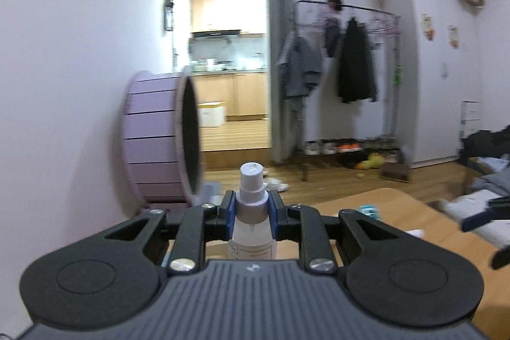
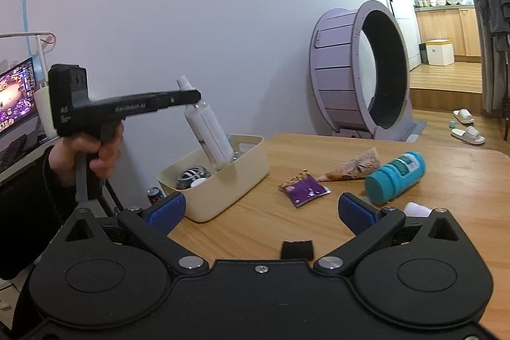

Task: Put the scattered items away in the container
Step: 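Carry the spray bottle with the left gripper and release it in the basket, then move the left gripper to the black pad and grasp it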

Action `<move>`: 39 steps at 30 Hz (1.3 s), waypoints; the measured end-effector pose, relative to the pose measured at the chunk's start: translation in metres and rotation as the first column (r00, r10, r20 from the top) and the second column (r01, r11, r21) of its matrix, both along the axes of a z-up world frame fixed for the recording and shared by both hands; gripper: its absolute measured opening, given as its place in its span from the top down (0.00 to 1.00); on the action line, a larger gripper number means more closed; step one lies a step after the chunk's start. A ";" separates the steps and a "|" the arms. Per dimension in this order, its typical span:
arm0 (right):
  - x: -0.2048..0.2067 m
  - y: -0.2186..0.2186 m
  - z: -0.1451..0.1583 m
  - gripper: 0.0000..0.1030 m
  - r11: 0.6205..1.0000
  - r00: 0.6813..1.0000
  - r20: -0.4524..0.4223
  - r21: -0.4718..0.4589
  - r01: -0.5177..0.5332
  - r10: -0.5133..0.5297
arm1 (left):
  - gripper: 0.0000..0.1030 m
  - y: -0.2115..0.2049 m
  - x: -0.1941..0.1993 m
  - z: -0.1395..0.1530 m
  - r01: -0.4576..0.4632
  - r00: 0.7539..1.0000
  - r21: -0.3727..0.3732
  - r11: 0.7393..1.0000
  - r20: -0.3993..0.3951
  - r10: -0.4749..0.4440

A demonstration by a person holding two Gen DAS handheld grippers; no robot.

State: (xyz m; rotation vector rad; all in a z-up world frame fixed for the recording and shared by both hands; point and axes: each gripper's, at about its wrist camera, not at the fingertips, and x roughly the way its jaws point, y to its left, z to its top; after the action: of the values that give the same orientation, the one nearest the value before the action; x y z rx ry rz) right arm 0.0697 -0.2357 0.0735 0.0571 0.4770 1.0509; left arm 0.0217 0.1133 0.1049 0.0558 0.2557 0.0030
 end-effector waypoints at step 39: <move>0.006 0.006 -0.007 0.00 0.999 1.000 -0.012 -0.047 0.022 -0.023 | 0.45 -0.019 -0.022 -0.031 0.035 0.992 -0.012 0.999 -0.120 -0.036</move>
State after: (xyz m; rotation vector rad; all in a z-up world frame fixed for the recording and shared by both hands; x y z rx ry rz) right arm 0.0753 -0.2297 0.0666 0.0272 0.5112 1.0173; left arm -0.0002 0.0947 0.0737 0.0503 0.3746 -0.0372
